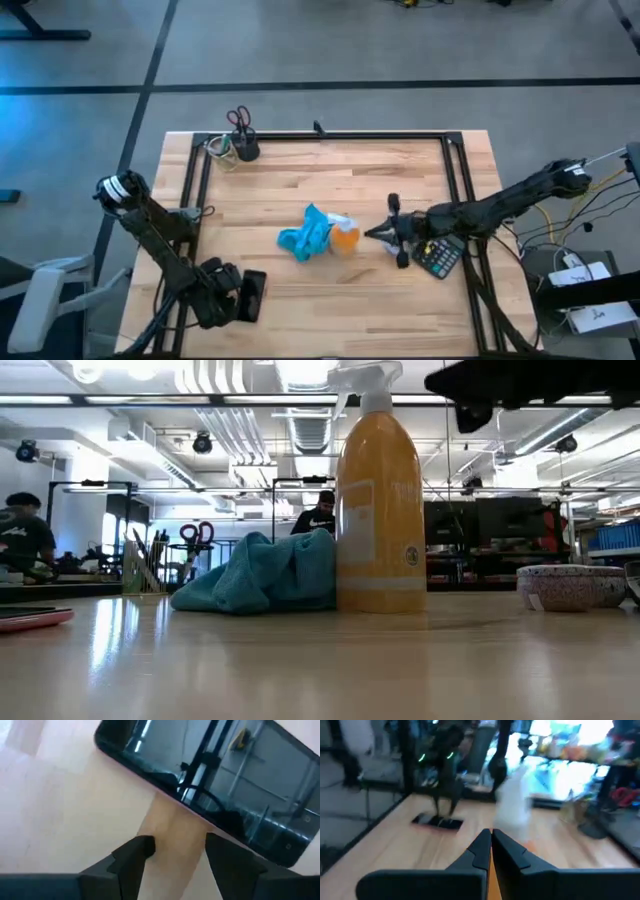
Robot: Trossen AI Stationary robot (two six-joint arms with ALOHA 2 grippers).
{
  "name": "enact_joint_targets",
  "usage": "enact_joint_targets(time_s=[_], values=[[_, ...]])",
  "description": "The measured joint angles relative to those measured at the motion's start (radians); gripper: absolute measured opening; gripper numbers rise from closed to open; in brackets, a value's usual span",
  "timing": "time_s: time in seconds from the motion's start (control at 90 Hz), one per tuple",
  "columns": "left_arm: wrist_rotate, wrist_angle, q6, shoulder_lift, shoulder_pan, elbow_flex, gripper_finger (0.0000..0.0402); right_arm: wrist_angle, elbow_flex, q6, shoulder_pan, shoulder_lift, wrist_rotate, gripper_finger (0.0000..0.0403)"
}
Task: Apply microfiber cloth
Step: Spray the cellphone on the front and back using the spray bottle
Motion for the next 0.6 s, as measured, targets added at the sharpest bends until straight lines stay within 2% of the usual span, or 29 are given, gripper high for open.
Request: enact_joint_targets(time_s=[0.156, 0.311, 0.6], values=[[-0.060, 0.057, 0.111, 0.019, 0.014, -0.012, 0.0183, -0.025, 0.120, -0.005, 0.012, 0.173, -0.047, 0.0000], [-0.116, 0.090, 0.173, 0.026, 0.027, -0.012, 0.0182, -0.106, 0.245, -0.065, 0.075, 0.311, -0.052, 0.0000], [-0.165, 0.143, 0.243, 0.026, 0.071, -0.027, 0.0182, -0.126, 0.427, -0.212, 0.179, 0.533, 0.024, 0.0000]])
